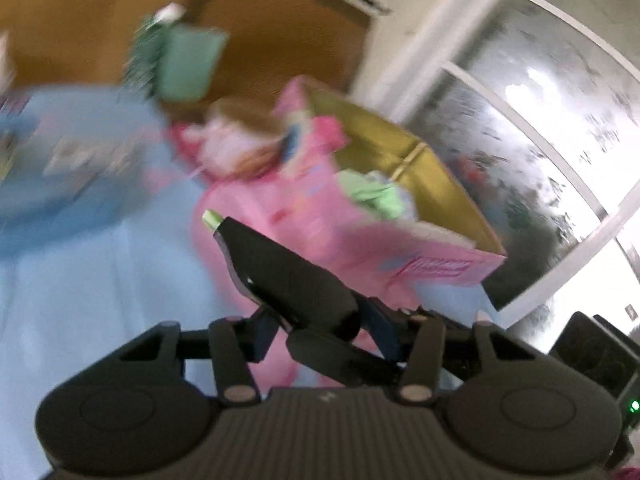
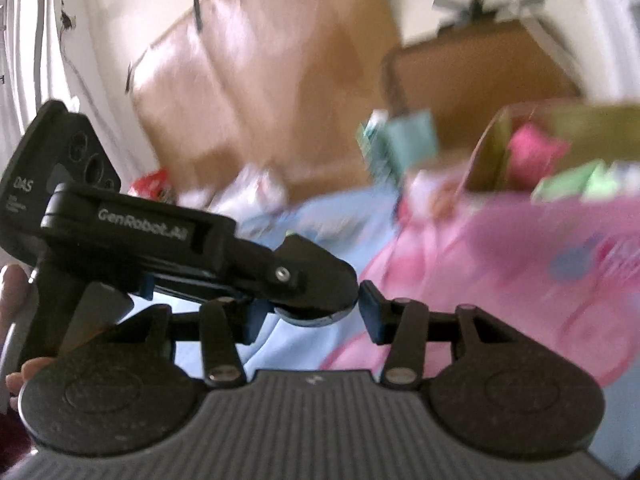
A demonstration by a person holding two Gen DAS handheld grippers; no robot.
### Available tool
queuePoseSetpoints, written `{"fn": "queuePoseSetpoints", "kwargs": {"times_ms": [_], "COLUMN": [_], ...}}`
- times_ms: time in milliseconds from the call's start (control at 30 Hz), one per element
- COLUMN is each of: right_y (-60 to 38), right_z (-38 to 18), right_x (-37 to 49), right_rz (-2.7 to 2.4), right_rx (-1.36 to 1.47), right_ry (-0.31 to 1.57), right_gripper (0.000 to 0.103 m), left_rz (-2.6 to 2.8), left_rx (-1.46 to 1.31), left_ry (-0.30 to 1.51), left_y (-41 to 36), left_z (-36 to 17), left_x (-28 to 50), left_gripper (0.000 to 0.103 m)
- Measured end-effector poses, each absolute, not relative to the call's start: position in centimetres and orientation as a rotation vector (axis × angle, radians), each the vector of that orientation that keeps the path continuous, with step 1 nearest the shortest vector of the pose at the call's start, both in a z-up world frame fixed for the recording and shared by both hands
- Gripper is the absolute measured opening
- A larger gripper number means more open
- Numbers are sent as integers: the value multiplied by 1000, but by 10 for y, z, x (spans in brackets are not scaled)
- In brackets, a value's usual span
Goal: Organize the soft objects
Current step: 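Carry the black pouch into the pink tin and open the right gripper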
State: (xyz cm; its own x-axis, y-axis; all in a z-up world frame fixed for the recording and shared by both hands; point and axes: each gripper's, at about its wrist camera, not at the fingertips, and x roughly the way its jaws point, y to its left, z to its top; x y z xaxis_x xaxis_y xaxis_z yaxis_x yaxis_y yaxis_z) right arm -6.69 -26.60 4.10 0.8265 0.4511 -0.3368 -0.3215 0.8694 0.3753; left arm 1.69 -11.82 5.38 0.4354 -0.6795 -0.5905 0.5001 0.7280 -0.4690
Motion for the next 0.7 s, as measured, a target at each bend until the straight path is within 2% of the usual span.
{"fn": "queuePoseSetpoints", "kwargs": {"times_ms": [233, 300, 367, 467, 500, 700], "right_y": [-317, -331, -341, -351, -355, -362], "right_z": [65, 65, 62, 49, 45, 40], "right_x": [-70, -60, -47, -18, -13, -39], "right_rz": [189, 115, 24, -171, -196, -152], "right_rx": [246, 226, 183, 46, 40, 119], "right_ry": [289, 283, 287, 312, 320, 281], "right_gripper": [52, 52, 52, 55, 59, 58], "left_rz": [-860, -849, -804, -736, -728, -758], "left_rx": [-97, -40, 17, 76, 81, 122], "left_ry": [787, 762, 737, 719, 713, 629], "left_y": [-211, -239, -265, -290, -292, -272], "left_z": [87, 88, 87, 81, 79, 75], "left_x": [44, 52, 60, 69, 70, 45], "left_gripper": [49, 55, 72, 77, 79, 90]}}
